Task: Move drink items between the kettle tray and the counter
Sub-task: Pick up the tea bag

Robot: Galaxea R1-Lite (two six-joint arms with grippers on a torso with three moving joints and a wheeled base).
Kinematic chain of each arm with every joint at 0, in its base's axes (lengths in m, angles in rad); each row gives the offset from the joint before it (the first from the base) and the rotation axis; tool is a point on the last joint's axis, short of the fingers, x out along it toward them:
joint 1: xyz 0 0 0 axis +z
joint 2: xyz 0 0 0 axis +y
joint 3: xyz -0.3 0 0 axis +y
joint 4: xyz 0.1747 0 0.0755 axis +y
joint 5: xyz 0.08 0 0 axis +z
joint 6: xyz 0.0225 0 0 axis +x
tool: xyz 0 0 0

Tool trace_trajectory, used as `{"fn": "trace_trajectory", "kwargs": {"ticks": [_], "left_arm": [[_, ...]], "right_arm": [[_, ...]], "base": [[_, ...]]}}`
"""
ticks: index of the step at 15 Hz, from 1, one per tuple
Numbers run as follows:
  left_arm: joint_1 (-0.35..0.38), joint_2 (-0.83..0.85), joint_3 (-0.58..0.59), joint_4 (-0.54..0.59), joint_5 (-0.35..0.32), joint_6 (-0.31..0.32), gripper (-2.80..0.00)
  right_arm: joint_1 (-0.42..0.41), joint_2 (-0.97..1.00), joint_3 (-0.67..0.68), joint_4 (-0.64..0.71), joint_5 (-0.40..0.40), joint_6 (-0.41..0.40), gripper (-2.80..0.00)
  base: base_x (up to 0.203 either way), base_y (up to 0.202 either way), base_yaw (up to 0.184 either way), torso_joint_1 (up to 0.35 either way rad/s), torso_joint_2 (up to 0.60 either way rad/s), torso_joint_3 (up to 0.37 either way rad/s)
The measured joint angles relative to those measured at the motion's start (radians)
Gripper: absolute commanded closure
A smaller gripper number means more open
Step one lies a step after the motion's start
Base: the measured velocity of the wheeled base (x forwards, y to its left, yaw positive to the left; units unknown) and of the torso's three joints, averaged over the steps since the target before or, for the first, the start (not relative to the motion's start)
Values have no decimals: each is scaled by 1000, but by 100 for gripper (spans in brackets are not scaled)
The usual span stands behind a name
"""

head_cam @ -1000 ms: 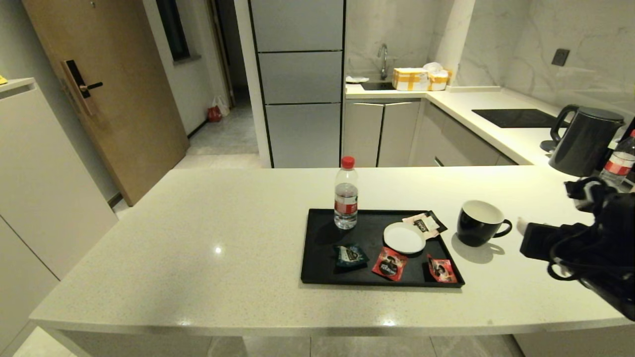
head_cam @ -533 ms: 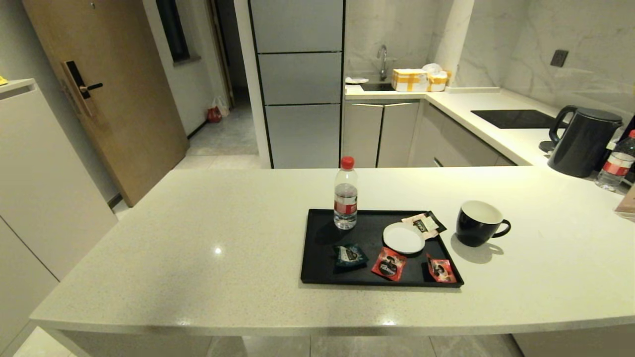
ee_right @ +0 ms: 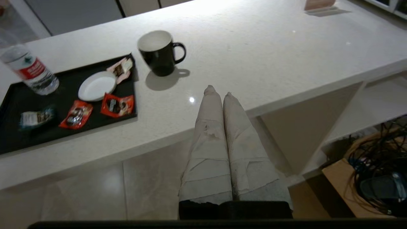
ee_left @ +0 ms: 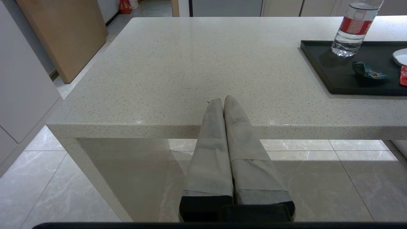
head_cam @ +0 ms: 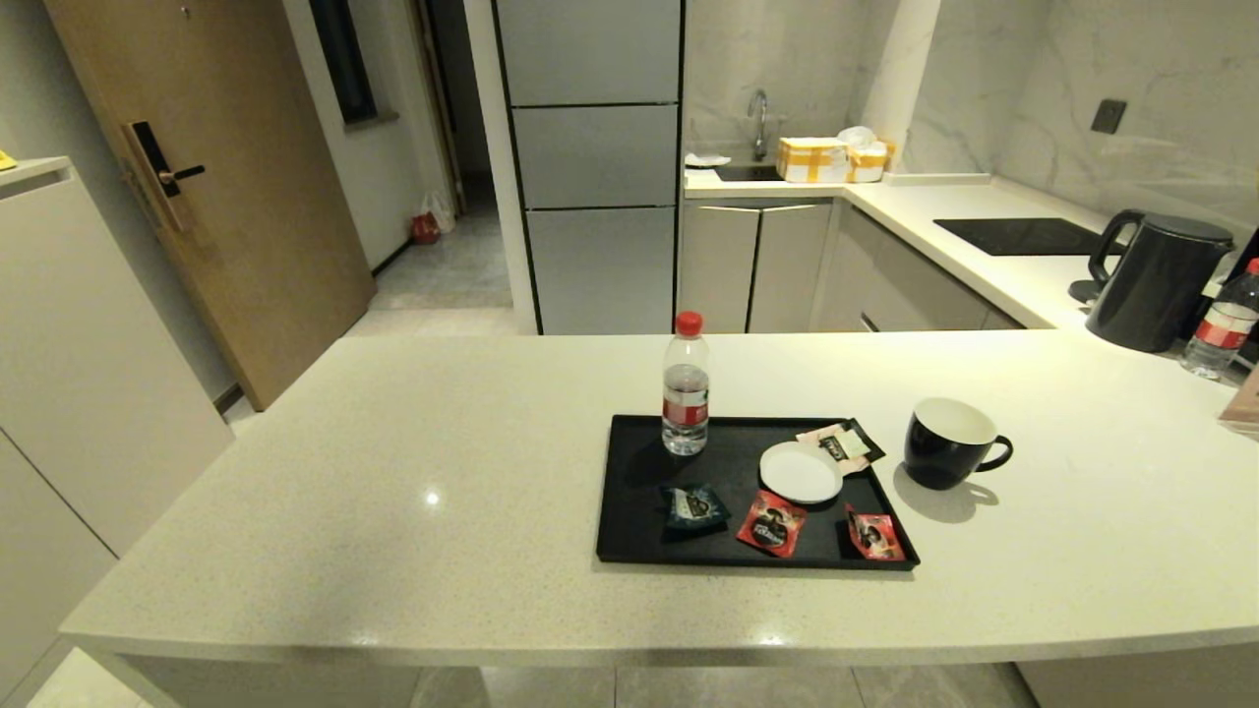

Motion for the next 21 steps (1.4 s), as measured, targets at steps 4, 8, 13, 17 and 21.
{"fn": "trace_trajectory", "kwargs": {"ticks": [4, 8, 13, 17, 21], "left_arm": [[0, 0, 0, 0, 0, 0, 0], [0, 0, 0, 0, 0, 0, 0], [0, 0, 0, 0, 0, -1, 0], [0, 0, 0, 0, 0, 0, 0], [-1, 0, 0, 2, -2, 3, 0]], "right_arm": [[-35, -190, 141, -55, 195, -34, 0], [-33, -270, 502, -427, 259, -156, 0], [-31, -285, 586, -423, 342, -287, 0], [-32, -285, 592, -447, 335, -255, 0], [-31, -285, 592, -446, 335, -254, 0]], "base": [[0, 0, 0, -1, 0, 9], [0, 0, 0, 0, 0, 0], [0, 0, 0, 0, 0, 0], [0, 0, 0, 0, 0, 0], [0, 0, 0, 0, 0, 0]]}}
